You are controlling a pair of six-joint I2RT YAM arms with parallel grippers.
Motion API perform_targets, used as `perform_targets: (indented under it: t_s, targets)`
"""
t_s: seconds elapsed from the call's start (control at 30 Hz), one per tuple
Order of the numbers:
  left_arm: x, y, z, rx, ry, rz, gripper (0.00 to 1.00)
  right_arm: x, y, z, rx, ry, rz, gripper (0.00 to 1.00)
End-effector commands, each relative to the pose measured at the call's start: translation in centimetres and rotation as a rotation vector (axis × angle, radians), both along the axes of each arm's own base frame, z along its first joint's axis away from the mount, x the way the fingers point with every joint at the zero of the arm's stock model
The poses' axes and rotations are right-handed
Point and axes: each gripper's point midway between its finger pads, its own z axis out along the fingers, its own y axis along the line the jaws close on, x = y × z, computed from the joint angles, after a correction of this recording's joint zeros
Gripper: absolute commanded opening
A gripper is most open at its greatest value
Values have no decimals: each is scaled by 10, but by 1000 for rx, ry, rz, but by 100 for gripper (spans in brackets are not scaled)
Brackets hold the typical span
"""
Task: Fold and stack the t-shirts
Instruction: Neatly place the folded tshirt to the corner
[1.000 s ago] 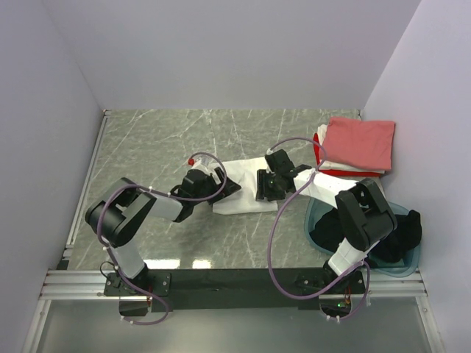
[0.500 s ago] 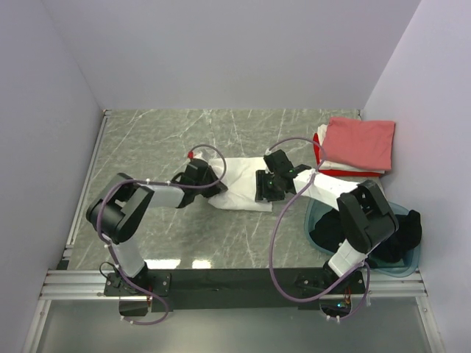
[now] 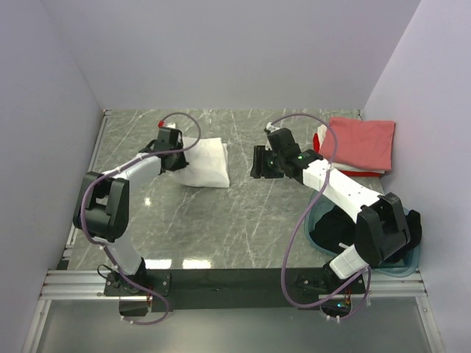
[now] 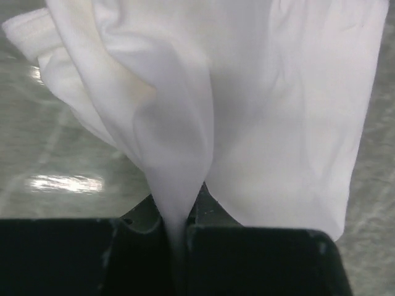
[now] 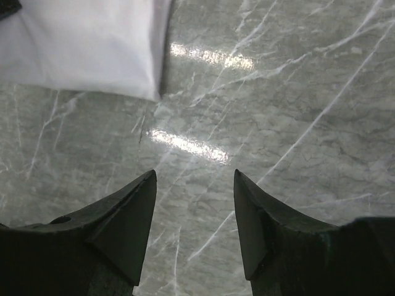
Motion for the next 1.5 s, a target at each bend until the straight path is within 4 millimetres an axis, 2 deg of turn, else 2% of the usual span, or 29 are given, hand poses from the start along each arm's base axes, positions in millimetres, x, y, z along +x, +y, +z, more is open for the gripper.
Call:
perform_targets:
  t_s: [0.0,0.03,0.1,0.27,0.33,0.37,0.43,0.57,0.77,1.07,1.27,1.47]
  targets:
    - [9,49,0,181,34,-9,0,4,1,19,17,-38,29,60]
    - [18,57,6,198,24,4,0,4,3,19,23,-41,34,60]
    - [23,79,4,249,48,38,0,5,4,21,39,-48,45,60]
    - [53,112,0,352,84,24,0,3,2,25,68,-66,67,60]
    - [62,118,-4,357,98,-27,0,2,1,29,94,-74,77,61]
    - [65,132,-4,361,106,-27,0,1,1,28,105,-77,81,61]
    - [71,141,-5,336,105,-34,0,0,0,31,119,-86,89,61]
    - [73,179,-14,341,116,-24,0,1,-6,28,127,-84,91,61]
    - [73,220,-39,428,173,-56,0,-2,-7,31,160,-91,108,61]
    - [87,263,-51,461,170,-50,0,-2,-3,34,187,-95,125,61]
    - [110,296,-40,492,113,-21,0,1,-4,26,171,-75,117,61]
    - [117,317,-36,496,85,6,0,4,-4,23,163,-70,111,61]
